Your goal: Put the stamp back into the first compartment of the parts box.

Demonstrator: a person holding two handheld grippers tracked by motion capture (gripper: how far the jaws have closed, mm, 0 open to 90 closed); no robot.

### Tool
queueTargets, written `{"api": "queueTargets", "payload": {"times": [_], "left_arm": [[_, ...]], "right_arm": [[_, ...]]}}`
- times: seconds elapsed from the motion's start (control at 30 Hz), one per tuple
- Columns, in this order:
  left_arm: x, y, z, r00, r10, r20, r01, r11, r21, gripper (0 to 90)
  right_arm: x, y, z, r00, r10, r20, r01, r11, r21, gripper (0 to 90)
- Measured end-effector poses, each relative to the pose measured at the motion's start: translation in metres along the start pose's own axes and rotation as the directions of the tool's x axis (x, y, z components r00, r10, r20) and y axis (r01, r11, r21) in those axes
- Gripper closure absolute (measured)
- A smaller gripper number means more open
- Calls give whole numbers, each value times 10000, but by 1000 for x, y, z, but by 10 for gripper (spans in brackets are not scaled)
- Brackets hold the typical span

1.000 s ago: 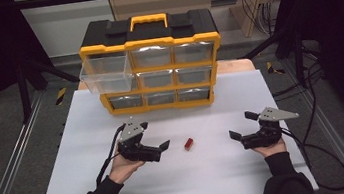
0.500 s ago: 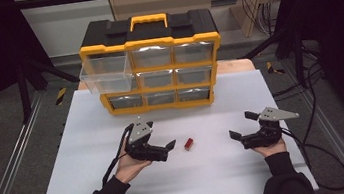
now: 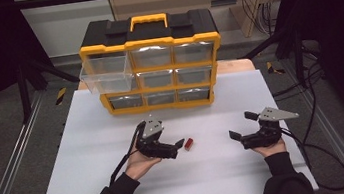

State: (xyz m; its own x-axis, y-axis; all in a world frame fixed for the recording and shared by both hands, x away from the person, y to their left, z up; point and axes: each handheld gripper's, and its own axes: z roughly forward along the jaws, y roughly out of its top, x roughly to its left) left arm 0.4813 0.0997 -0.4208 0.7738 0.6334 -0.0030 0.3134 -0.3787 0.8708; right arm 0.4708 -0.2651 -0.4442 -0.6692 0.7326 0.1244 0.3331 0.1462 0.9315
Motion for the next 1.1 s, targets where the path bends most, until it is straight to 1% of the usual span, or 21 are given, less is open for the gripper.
{"api": "queueTargets", "payload": {"times": [0.3, 0.77, 1.1], "left_arm": [[-5, -3, 19, 10000, 72, 56, -75, 9991, 409, 10], [-13, -9, 41, 9994, 85, 332, -114, 9960, 889, 13], [-12, -16, 52, 9995, -6, 327, -43, 9886, 1504, 43]], "right_arm": [[0, 0, 0, 10000, -12, -1, 12, 10000, 15, 3], [0, 0, 0, 10000, -23, 8, 23, 10000, -11, 3], [0, 0, 0, 10000, -19, -4, 19, 10000, 20, 3]]}}
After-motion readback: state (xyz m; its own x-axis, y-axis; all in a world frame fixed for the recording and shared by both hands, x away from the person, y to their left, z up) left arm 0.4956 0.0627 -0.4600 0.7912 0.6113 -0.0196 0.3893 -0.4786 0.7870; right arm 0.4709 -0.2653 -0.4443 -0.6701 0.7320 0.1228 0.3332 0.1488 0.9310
